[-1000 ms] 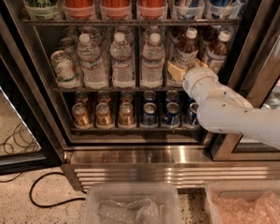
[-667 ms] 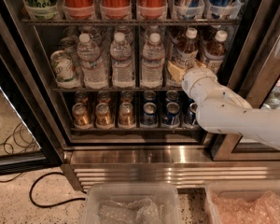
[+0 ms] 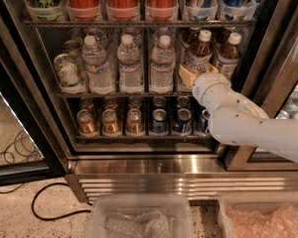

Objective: Pick blue plastic bottle from middle shelf of fridge

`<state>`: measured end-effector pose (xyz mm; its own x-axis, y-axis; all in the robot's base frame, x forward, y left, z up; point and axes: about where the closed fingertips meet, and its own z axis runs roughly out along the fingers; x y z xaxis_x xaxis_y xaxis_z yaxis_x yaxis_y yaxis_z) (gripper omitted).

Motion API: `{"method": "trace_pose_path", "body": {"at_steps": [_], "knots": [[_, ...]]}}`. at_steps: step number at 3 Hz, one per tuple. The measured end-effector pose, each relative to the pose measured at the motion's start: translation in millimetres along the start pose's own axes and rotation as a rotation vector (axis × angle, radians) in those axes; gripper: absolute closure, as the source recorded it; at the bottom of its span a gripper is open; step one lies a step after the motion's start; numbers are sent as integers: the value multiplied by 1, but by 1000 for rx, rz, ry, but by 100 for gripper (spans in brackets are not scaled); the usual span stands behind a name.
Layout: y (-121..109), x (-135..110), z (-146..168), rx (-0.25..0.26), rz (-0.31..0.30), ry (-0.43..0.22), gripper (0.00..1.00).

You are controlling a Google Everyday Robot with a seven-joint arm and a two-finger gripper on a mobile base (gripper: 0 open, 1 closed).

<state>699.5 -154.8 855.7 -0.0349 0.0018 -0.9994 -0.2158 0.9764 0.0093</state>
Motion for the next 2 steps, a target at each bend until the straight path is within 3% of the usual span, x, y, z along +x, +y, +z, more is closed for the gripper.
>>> {"method": "trace_pose_path", "body": {"at_steps": [2], "knots": [[10,-9,-7,-20,2,-27,100]]}}
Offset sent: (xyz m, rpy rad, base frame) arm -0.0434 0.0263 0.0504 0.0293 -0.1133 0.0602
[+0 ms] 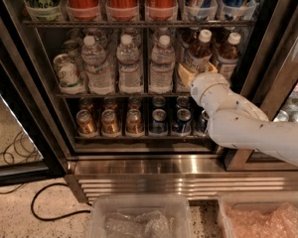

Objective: Pick blue plastic bottle from middle shelf of fridge

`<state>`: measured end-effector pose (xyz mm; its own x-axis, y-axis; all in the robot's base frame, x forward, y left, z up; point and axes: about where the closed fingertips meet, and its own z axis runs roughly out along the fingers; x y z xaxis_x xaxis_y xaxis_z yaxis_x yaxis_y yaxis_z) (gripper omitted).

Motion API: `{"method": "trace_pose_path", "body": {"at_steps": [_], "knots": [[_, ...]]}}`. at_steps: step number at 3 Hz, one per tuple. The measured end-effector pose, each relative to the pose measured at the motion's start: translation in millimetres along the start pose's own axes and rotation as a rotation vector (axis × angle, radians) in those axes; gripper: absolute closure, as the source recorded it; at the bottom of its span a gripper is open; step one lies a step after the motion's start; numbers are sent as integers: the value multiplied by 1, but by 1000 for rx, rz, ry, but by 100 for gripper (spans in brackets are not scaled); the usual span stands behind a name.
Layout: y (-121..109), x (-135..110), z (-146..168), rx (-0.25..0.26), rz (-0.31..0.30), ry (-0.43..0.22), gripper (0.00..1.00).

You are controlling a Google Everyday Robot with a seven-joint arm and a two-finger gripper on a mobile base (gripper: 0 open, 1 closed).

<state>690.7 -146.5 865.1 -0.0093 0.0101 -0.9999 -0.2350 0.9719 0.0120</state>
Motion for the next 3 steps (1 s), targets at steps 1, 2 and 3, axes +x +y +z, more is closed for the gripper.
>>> {"method": "trace_pose_path", "body": {"at_steps": [1,2,3], "knots": [[3,-7,-4,-5,-2,-18,100],[6,-13,-9,-8,-3,-35,100],[8,-21,-14,-13,-7,-54,100]]}}
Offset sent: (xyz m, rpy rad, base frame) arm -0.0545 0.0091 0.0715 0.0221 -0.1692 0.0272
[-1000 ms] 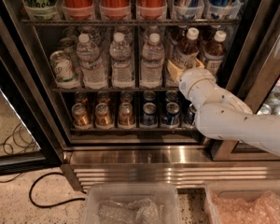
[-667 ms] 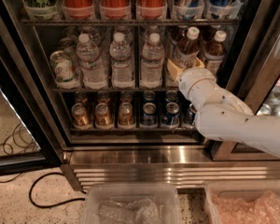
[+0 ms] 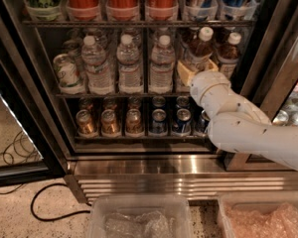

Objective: Pick blue plastic bottle from middle shelf of fridge

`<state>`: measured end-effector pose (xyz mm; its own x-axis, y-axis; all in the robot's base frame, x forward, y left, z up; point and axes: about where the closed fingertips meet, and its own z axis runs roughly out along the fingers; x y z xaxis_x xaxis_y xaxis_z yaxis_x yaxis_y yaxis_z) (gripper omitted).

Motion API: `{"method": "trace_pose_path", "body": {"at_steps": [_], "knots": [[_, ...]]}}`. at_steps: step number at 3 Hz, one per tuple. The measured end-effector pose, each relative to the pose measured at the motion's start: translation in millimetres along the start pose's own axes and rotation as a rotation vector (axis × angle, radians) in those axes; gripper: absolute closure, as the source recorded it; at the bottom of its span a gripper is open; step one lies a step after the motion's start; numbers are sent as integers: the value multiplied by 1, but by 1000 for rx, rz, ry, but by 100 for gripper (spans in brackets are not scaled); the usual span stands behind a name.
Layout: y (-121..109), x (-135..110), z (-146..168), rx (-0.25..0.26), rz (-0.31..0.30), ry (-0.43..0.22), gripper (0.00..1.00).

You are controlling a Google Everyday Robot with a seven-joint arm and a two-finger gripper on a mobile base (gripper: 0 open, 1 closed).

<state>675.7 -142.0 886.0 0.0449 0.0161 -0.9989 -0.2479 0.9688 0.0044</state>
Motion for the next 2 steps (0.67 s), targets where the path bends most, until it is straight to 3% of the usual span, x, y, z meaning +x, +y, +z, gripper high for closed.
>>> {"method": "trace_pose_path", "body": {"at_steps": [2], "knots": [[18,-57,-33,-64,-1,-120,100]]}}
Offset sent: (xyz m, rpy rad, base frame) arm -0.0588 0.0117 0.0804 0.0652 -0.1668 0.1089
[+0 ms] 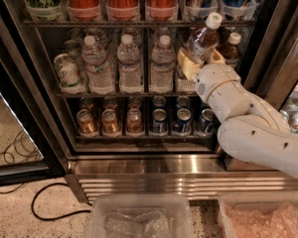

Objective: Pick blue plastic bottle from middle shelf of fridge

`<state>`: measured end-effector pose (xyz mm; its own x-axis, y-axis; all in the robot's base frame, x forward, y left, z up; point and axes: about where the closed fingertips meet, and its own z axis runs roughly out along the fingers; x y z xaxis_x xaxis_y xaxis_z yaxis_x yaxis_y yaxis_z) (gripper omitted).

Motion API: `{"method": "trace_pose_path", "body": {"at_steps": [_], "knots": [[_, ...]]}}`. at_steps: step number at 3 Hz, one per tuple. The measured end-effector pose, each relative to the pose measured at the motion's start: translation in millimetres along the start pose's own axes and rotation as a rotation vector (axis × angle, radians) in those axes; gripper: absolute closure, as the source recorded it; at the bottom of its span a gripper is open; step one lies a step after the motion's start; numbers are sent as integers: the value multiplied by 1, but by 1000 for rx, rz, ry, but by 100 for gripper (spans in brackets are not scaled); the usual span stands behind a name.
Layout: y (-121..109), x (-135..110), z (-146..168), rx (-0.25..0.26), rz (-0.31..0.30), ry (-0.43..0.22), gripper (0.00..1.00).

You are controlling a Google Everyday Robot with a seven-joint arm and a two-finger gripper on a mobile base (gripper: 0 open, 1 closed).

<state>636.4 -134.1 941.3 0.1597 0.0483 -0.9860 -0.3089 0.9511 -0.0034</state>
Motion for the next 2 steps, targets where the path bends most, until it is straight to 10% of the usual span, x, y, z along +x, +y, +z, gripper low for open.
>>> {"method": "trace_pose_path", "body": {"at_steps": [2], "knots": [[-1,-10,-2,-9,3,-31,100]]}}
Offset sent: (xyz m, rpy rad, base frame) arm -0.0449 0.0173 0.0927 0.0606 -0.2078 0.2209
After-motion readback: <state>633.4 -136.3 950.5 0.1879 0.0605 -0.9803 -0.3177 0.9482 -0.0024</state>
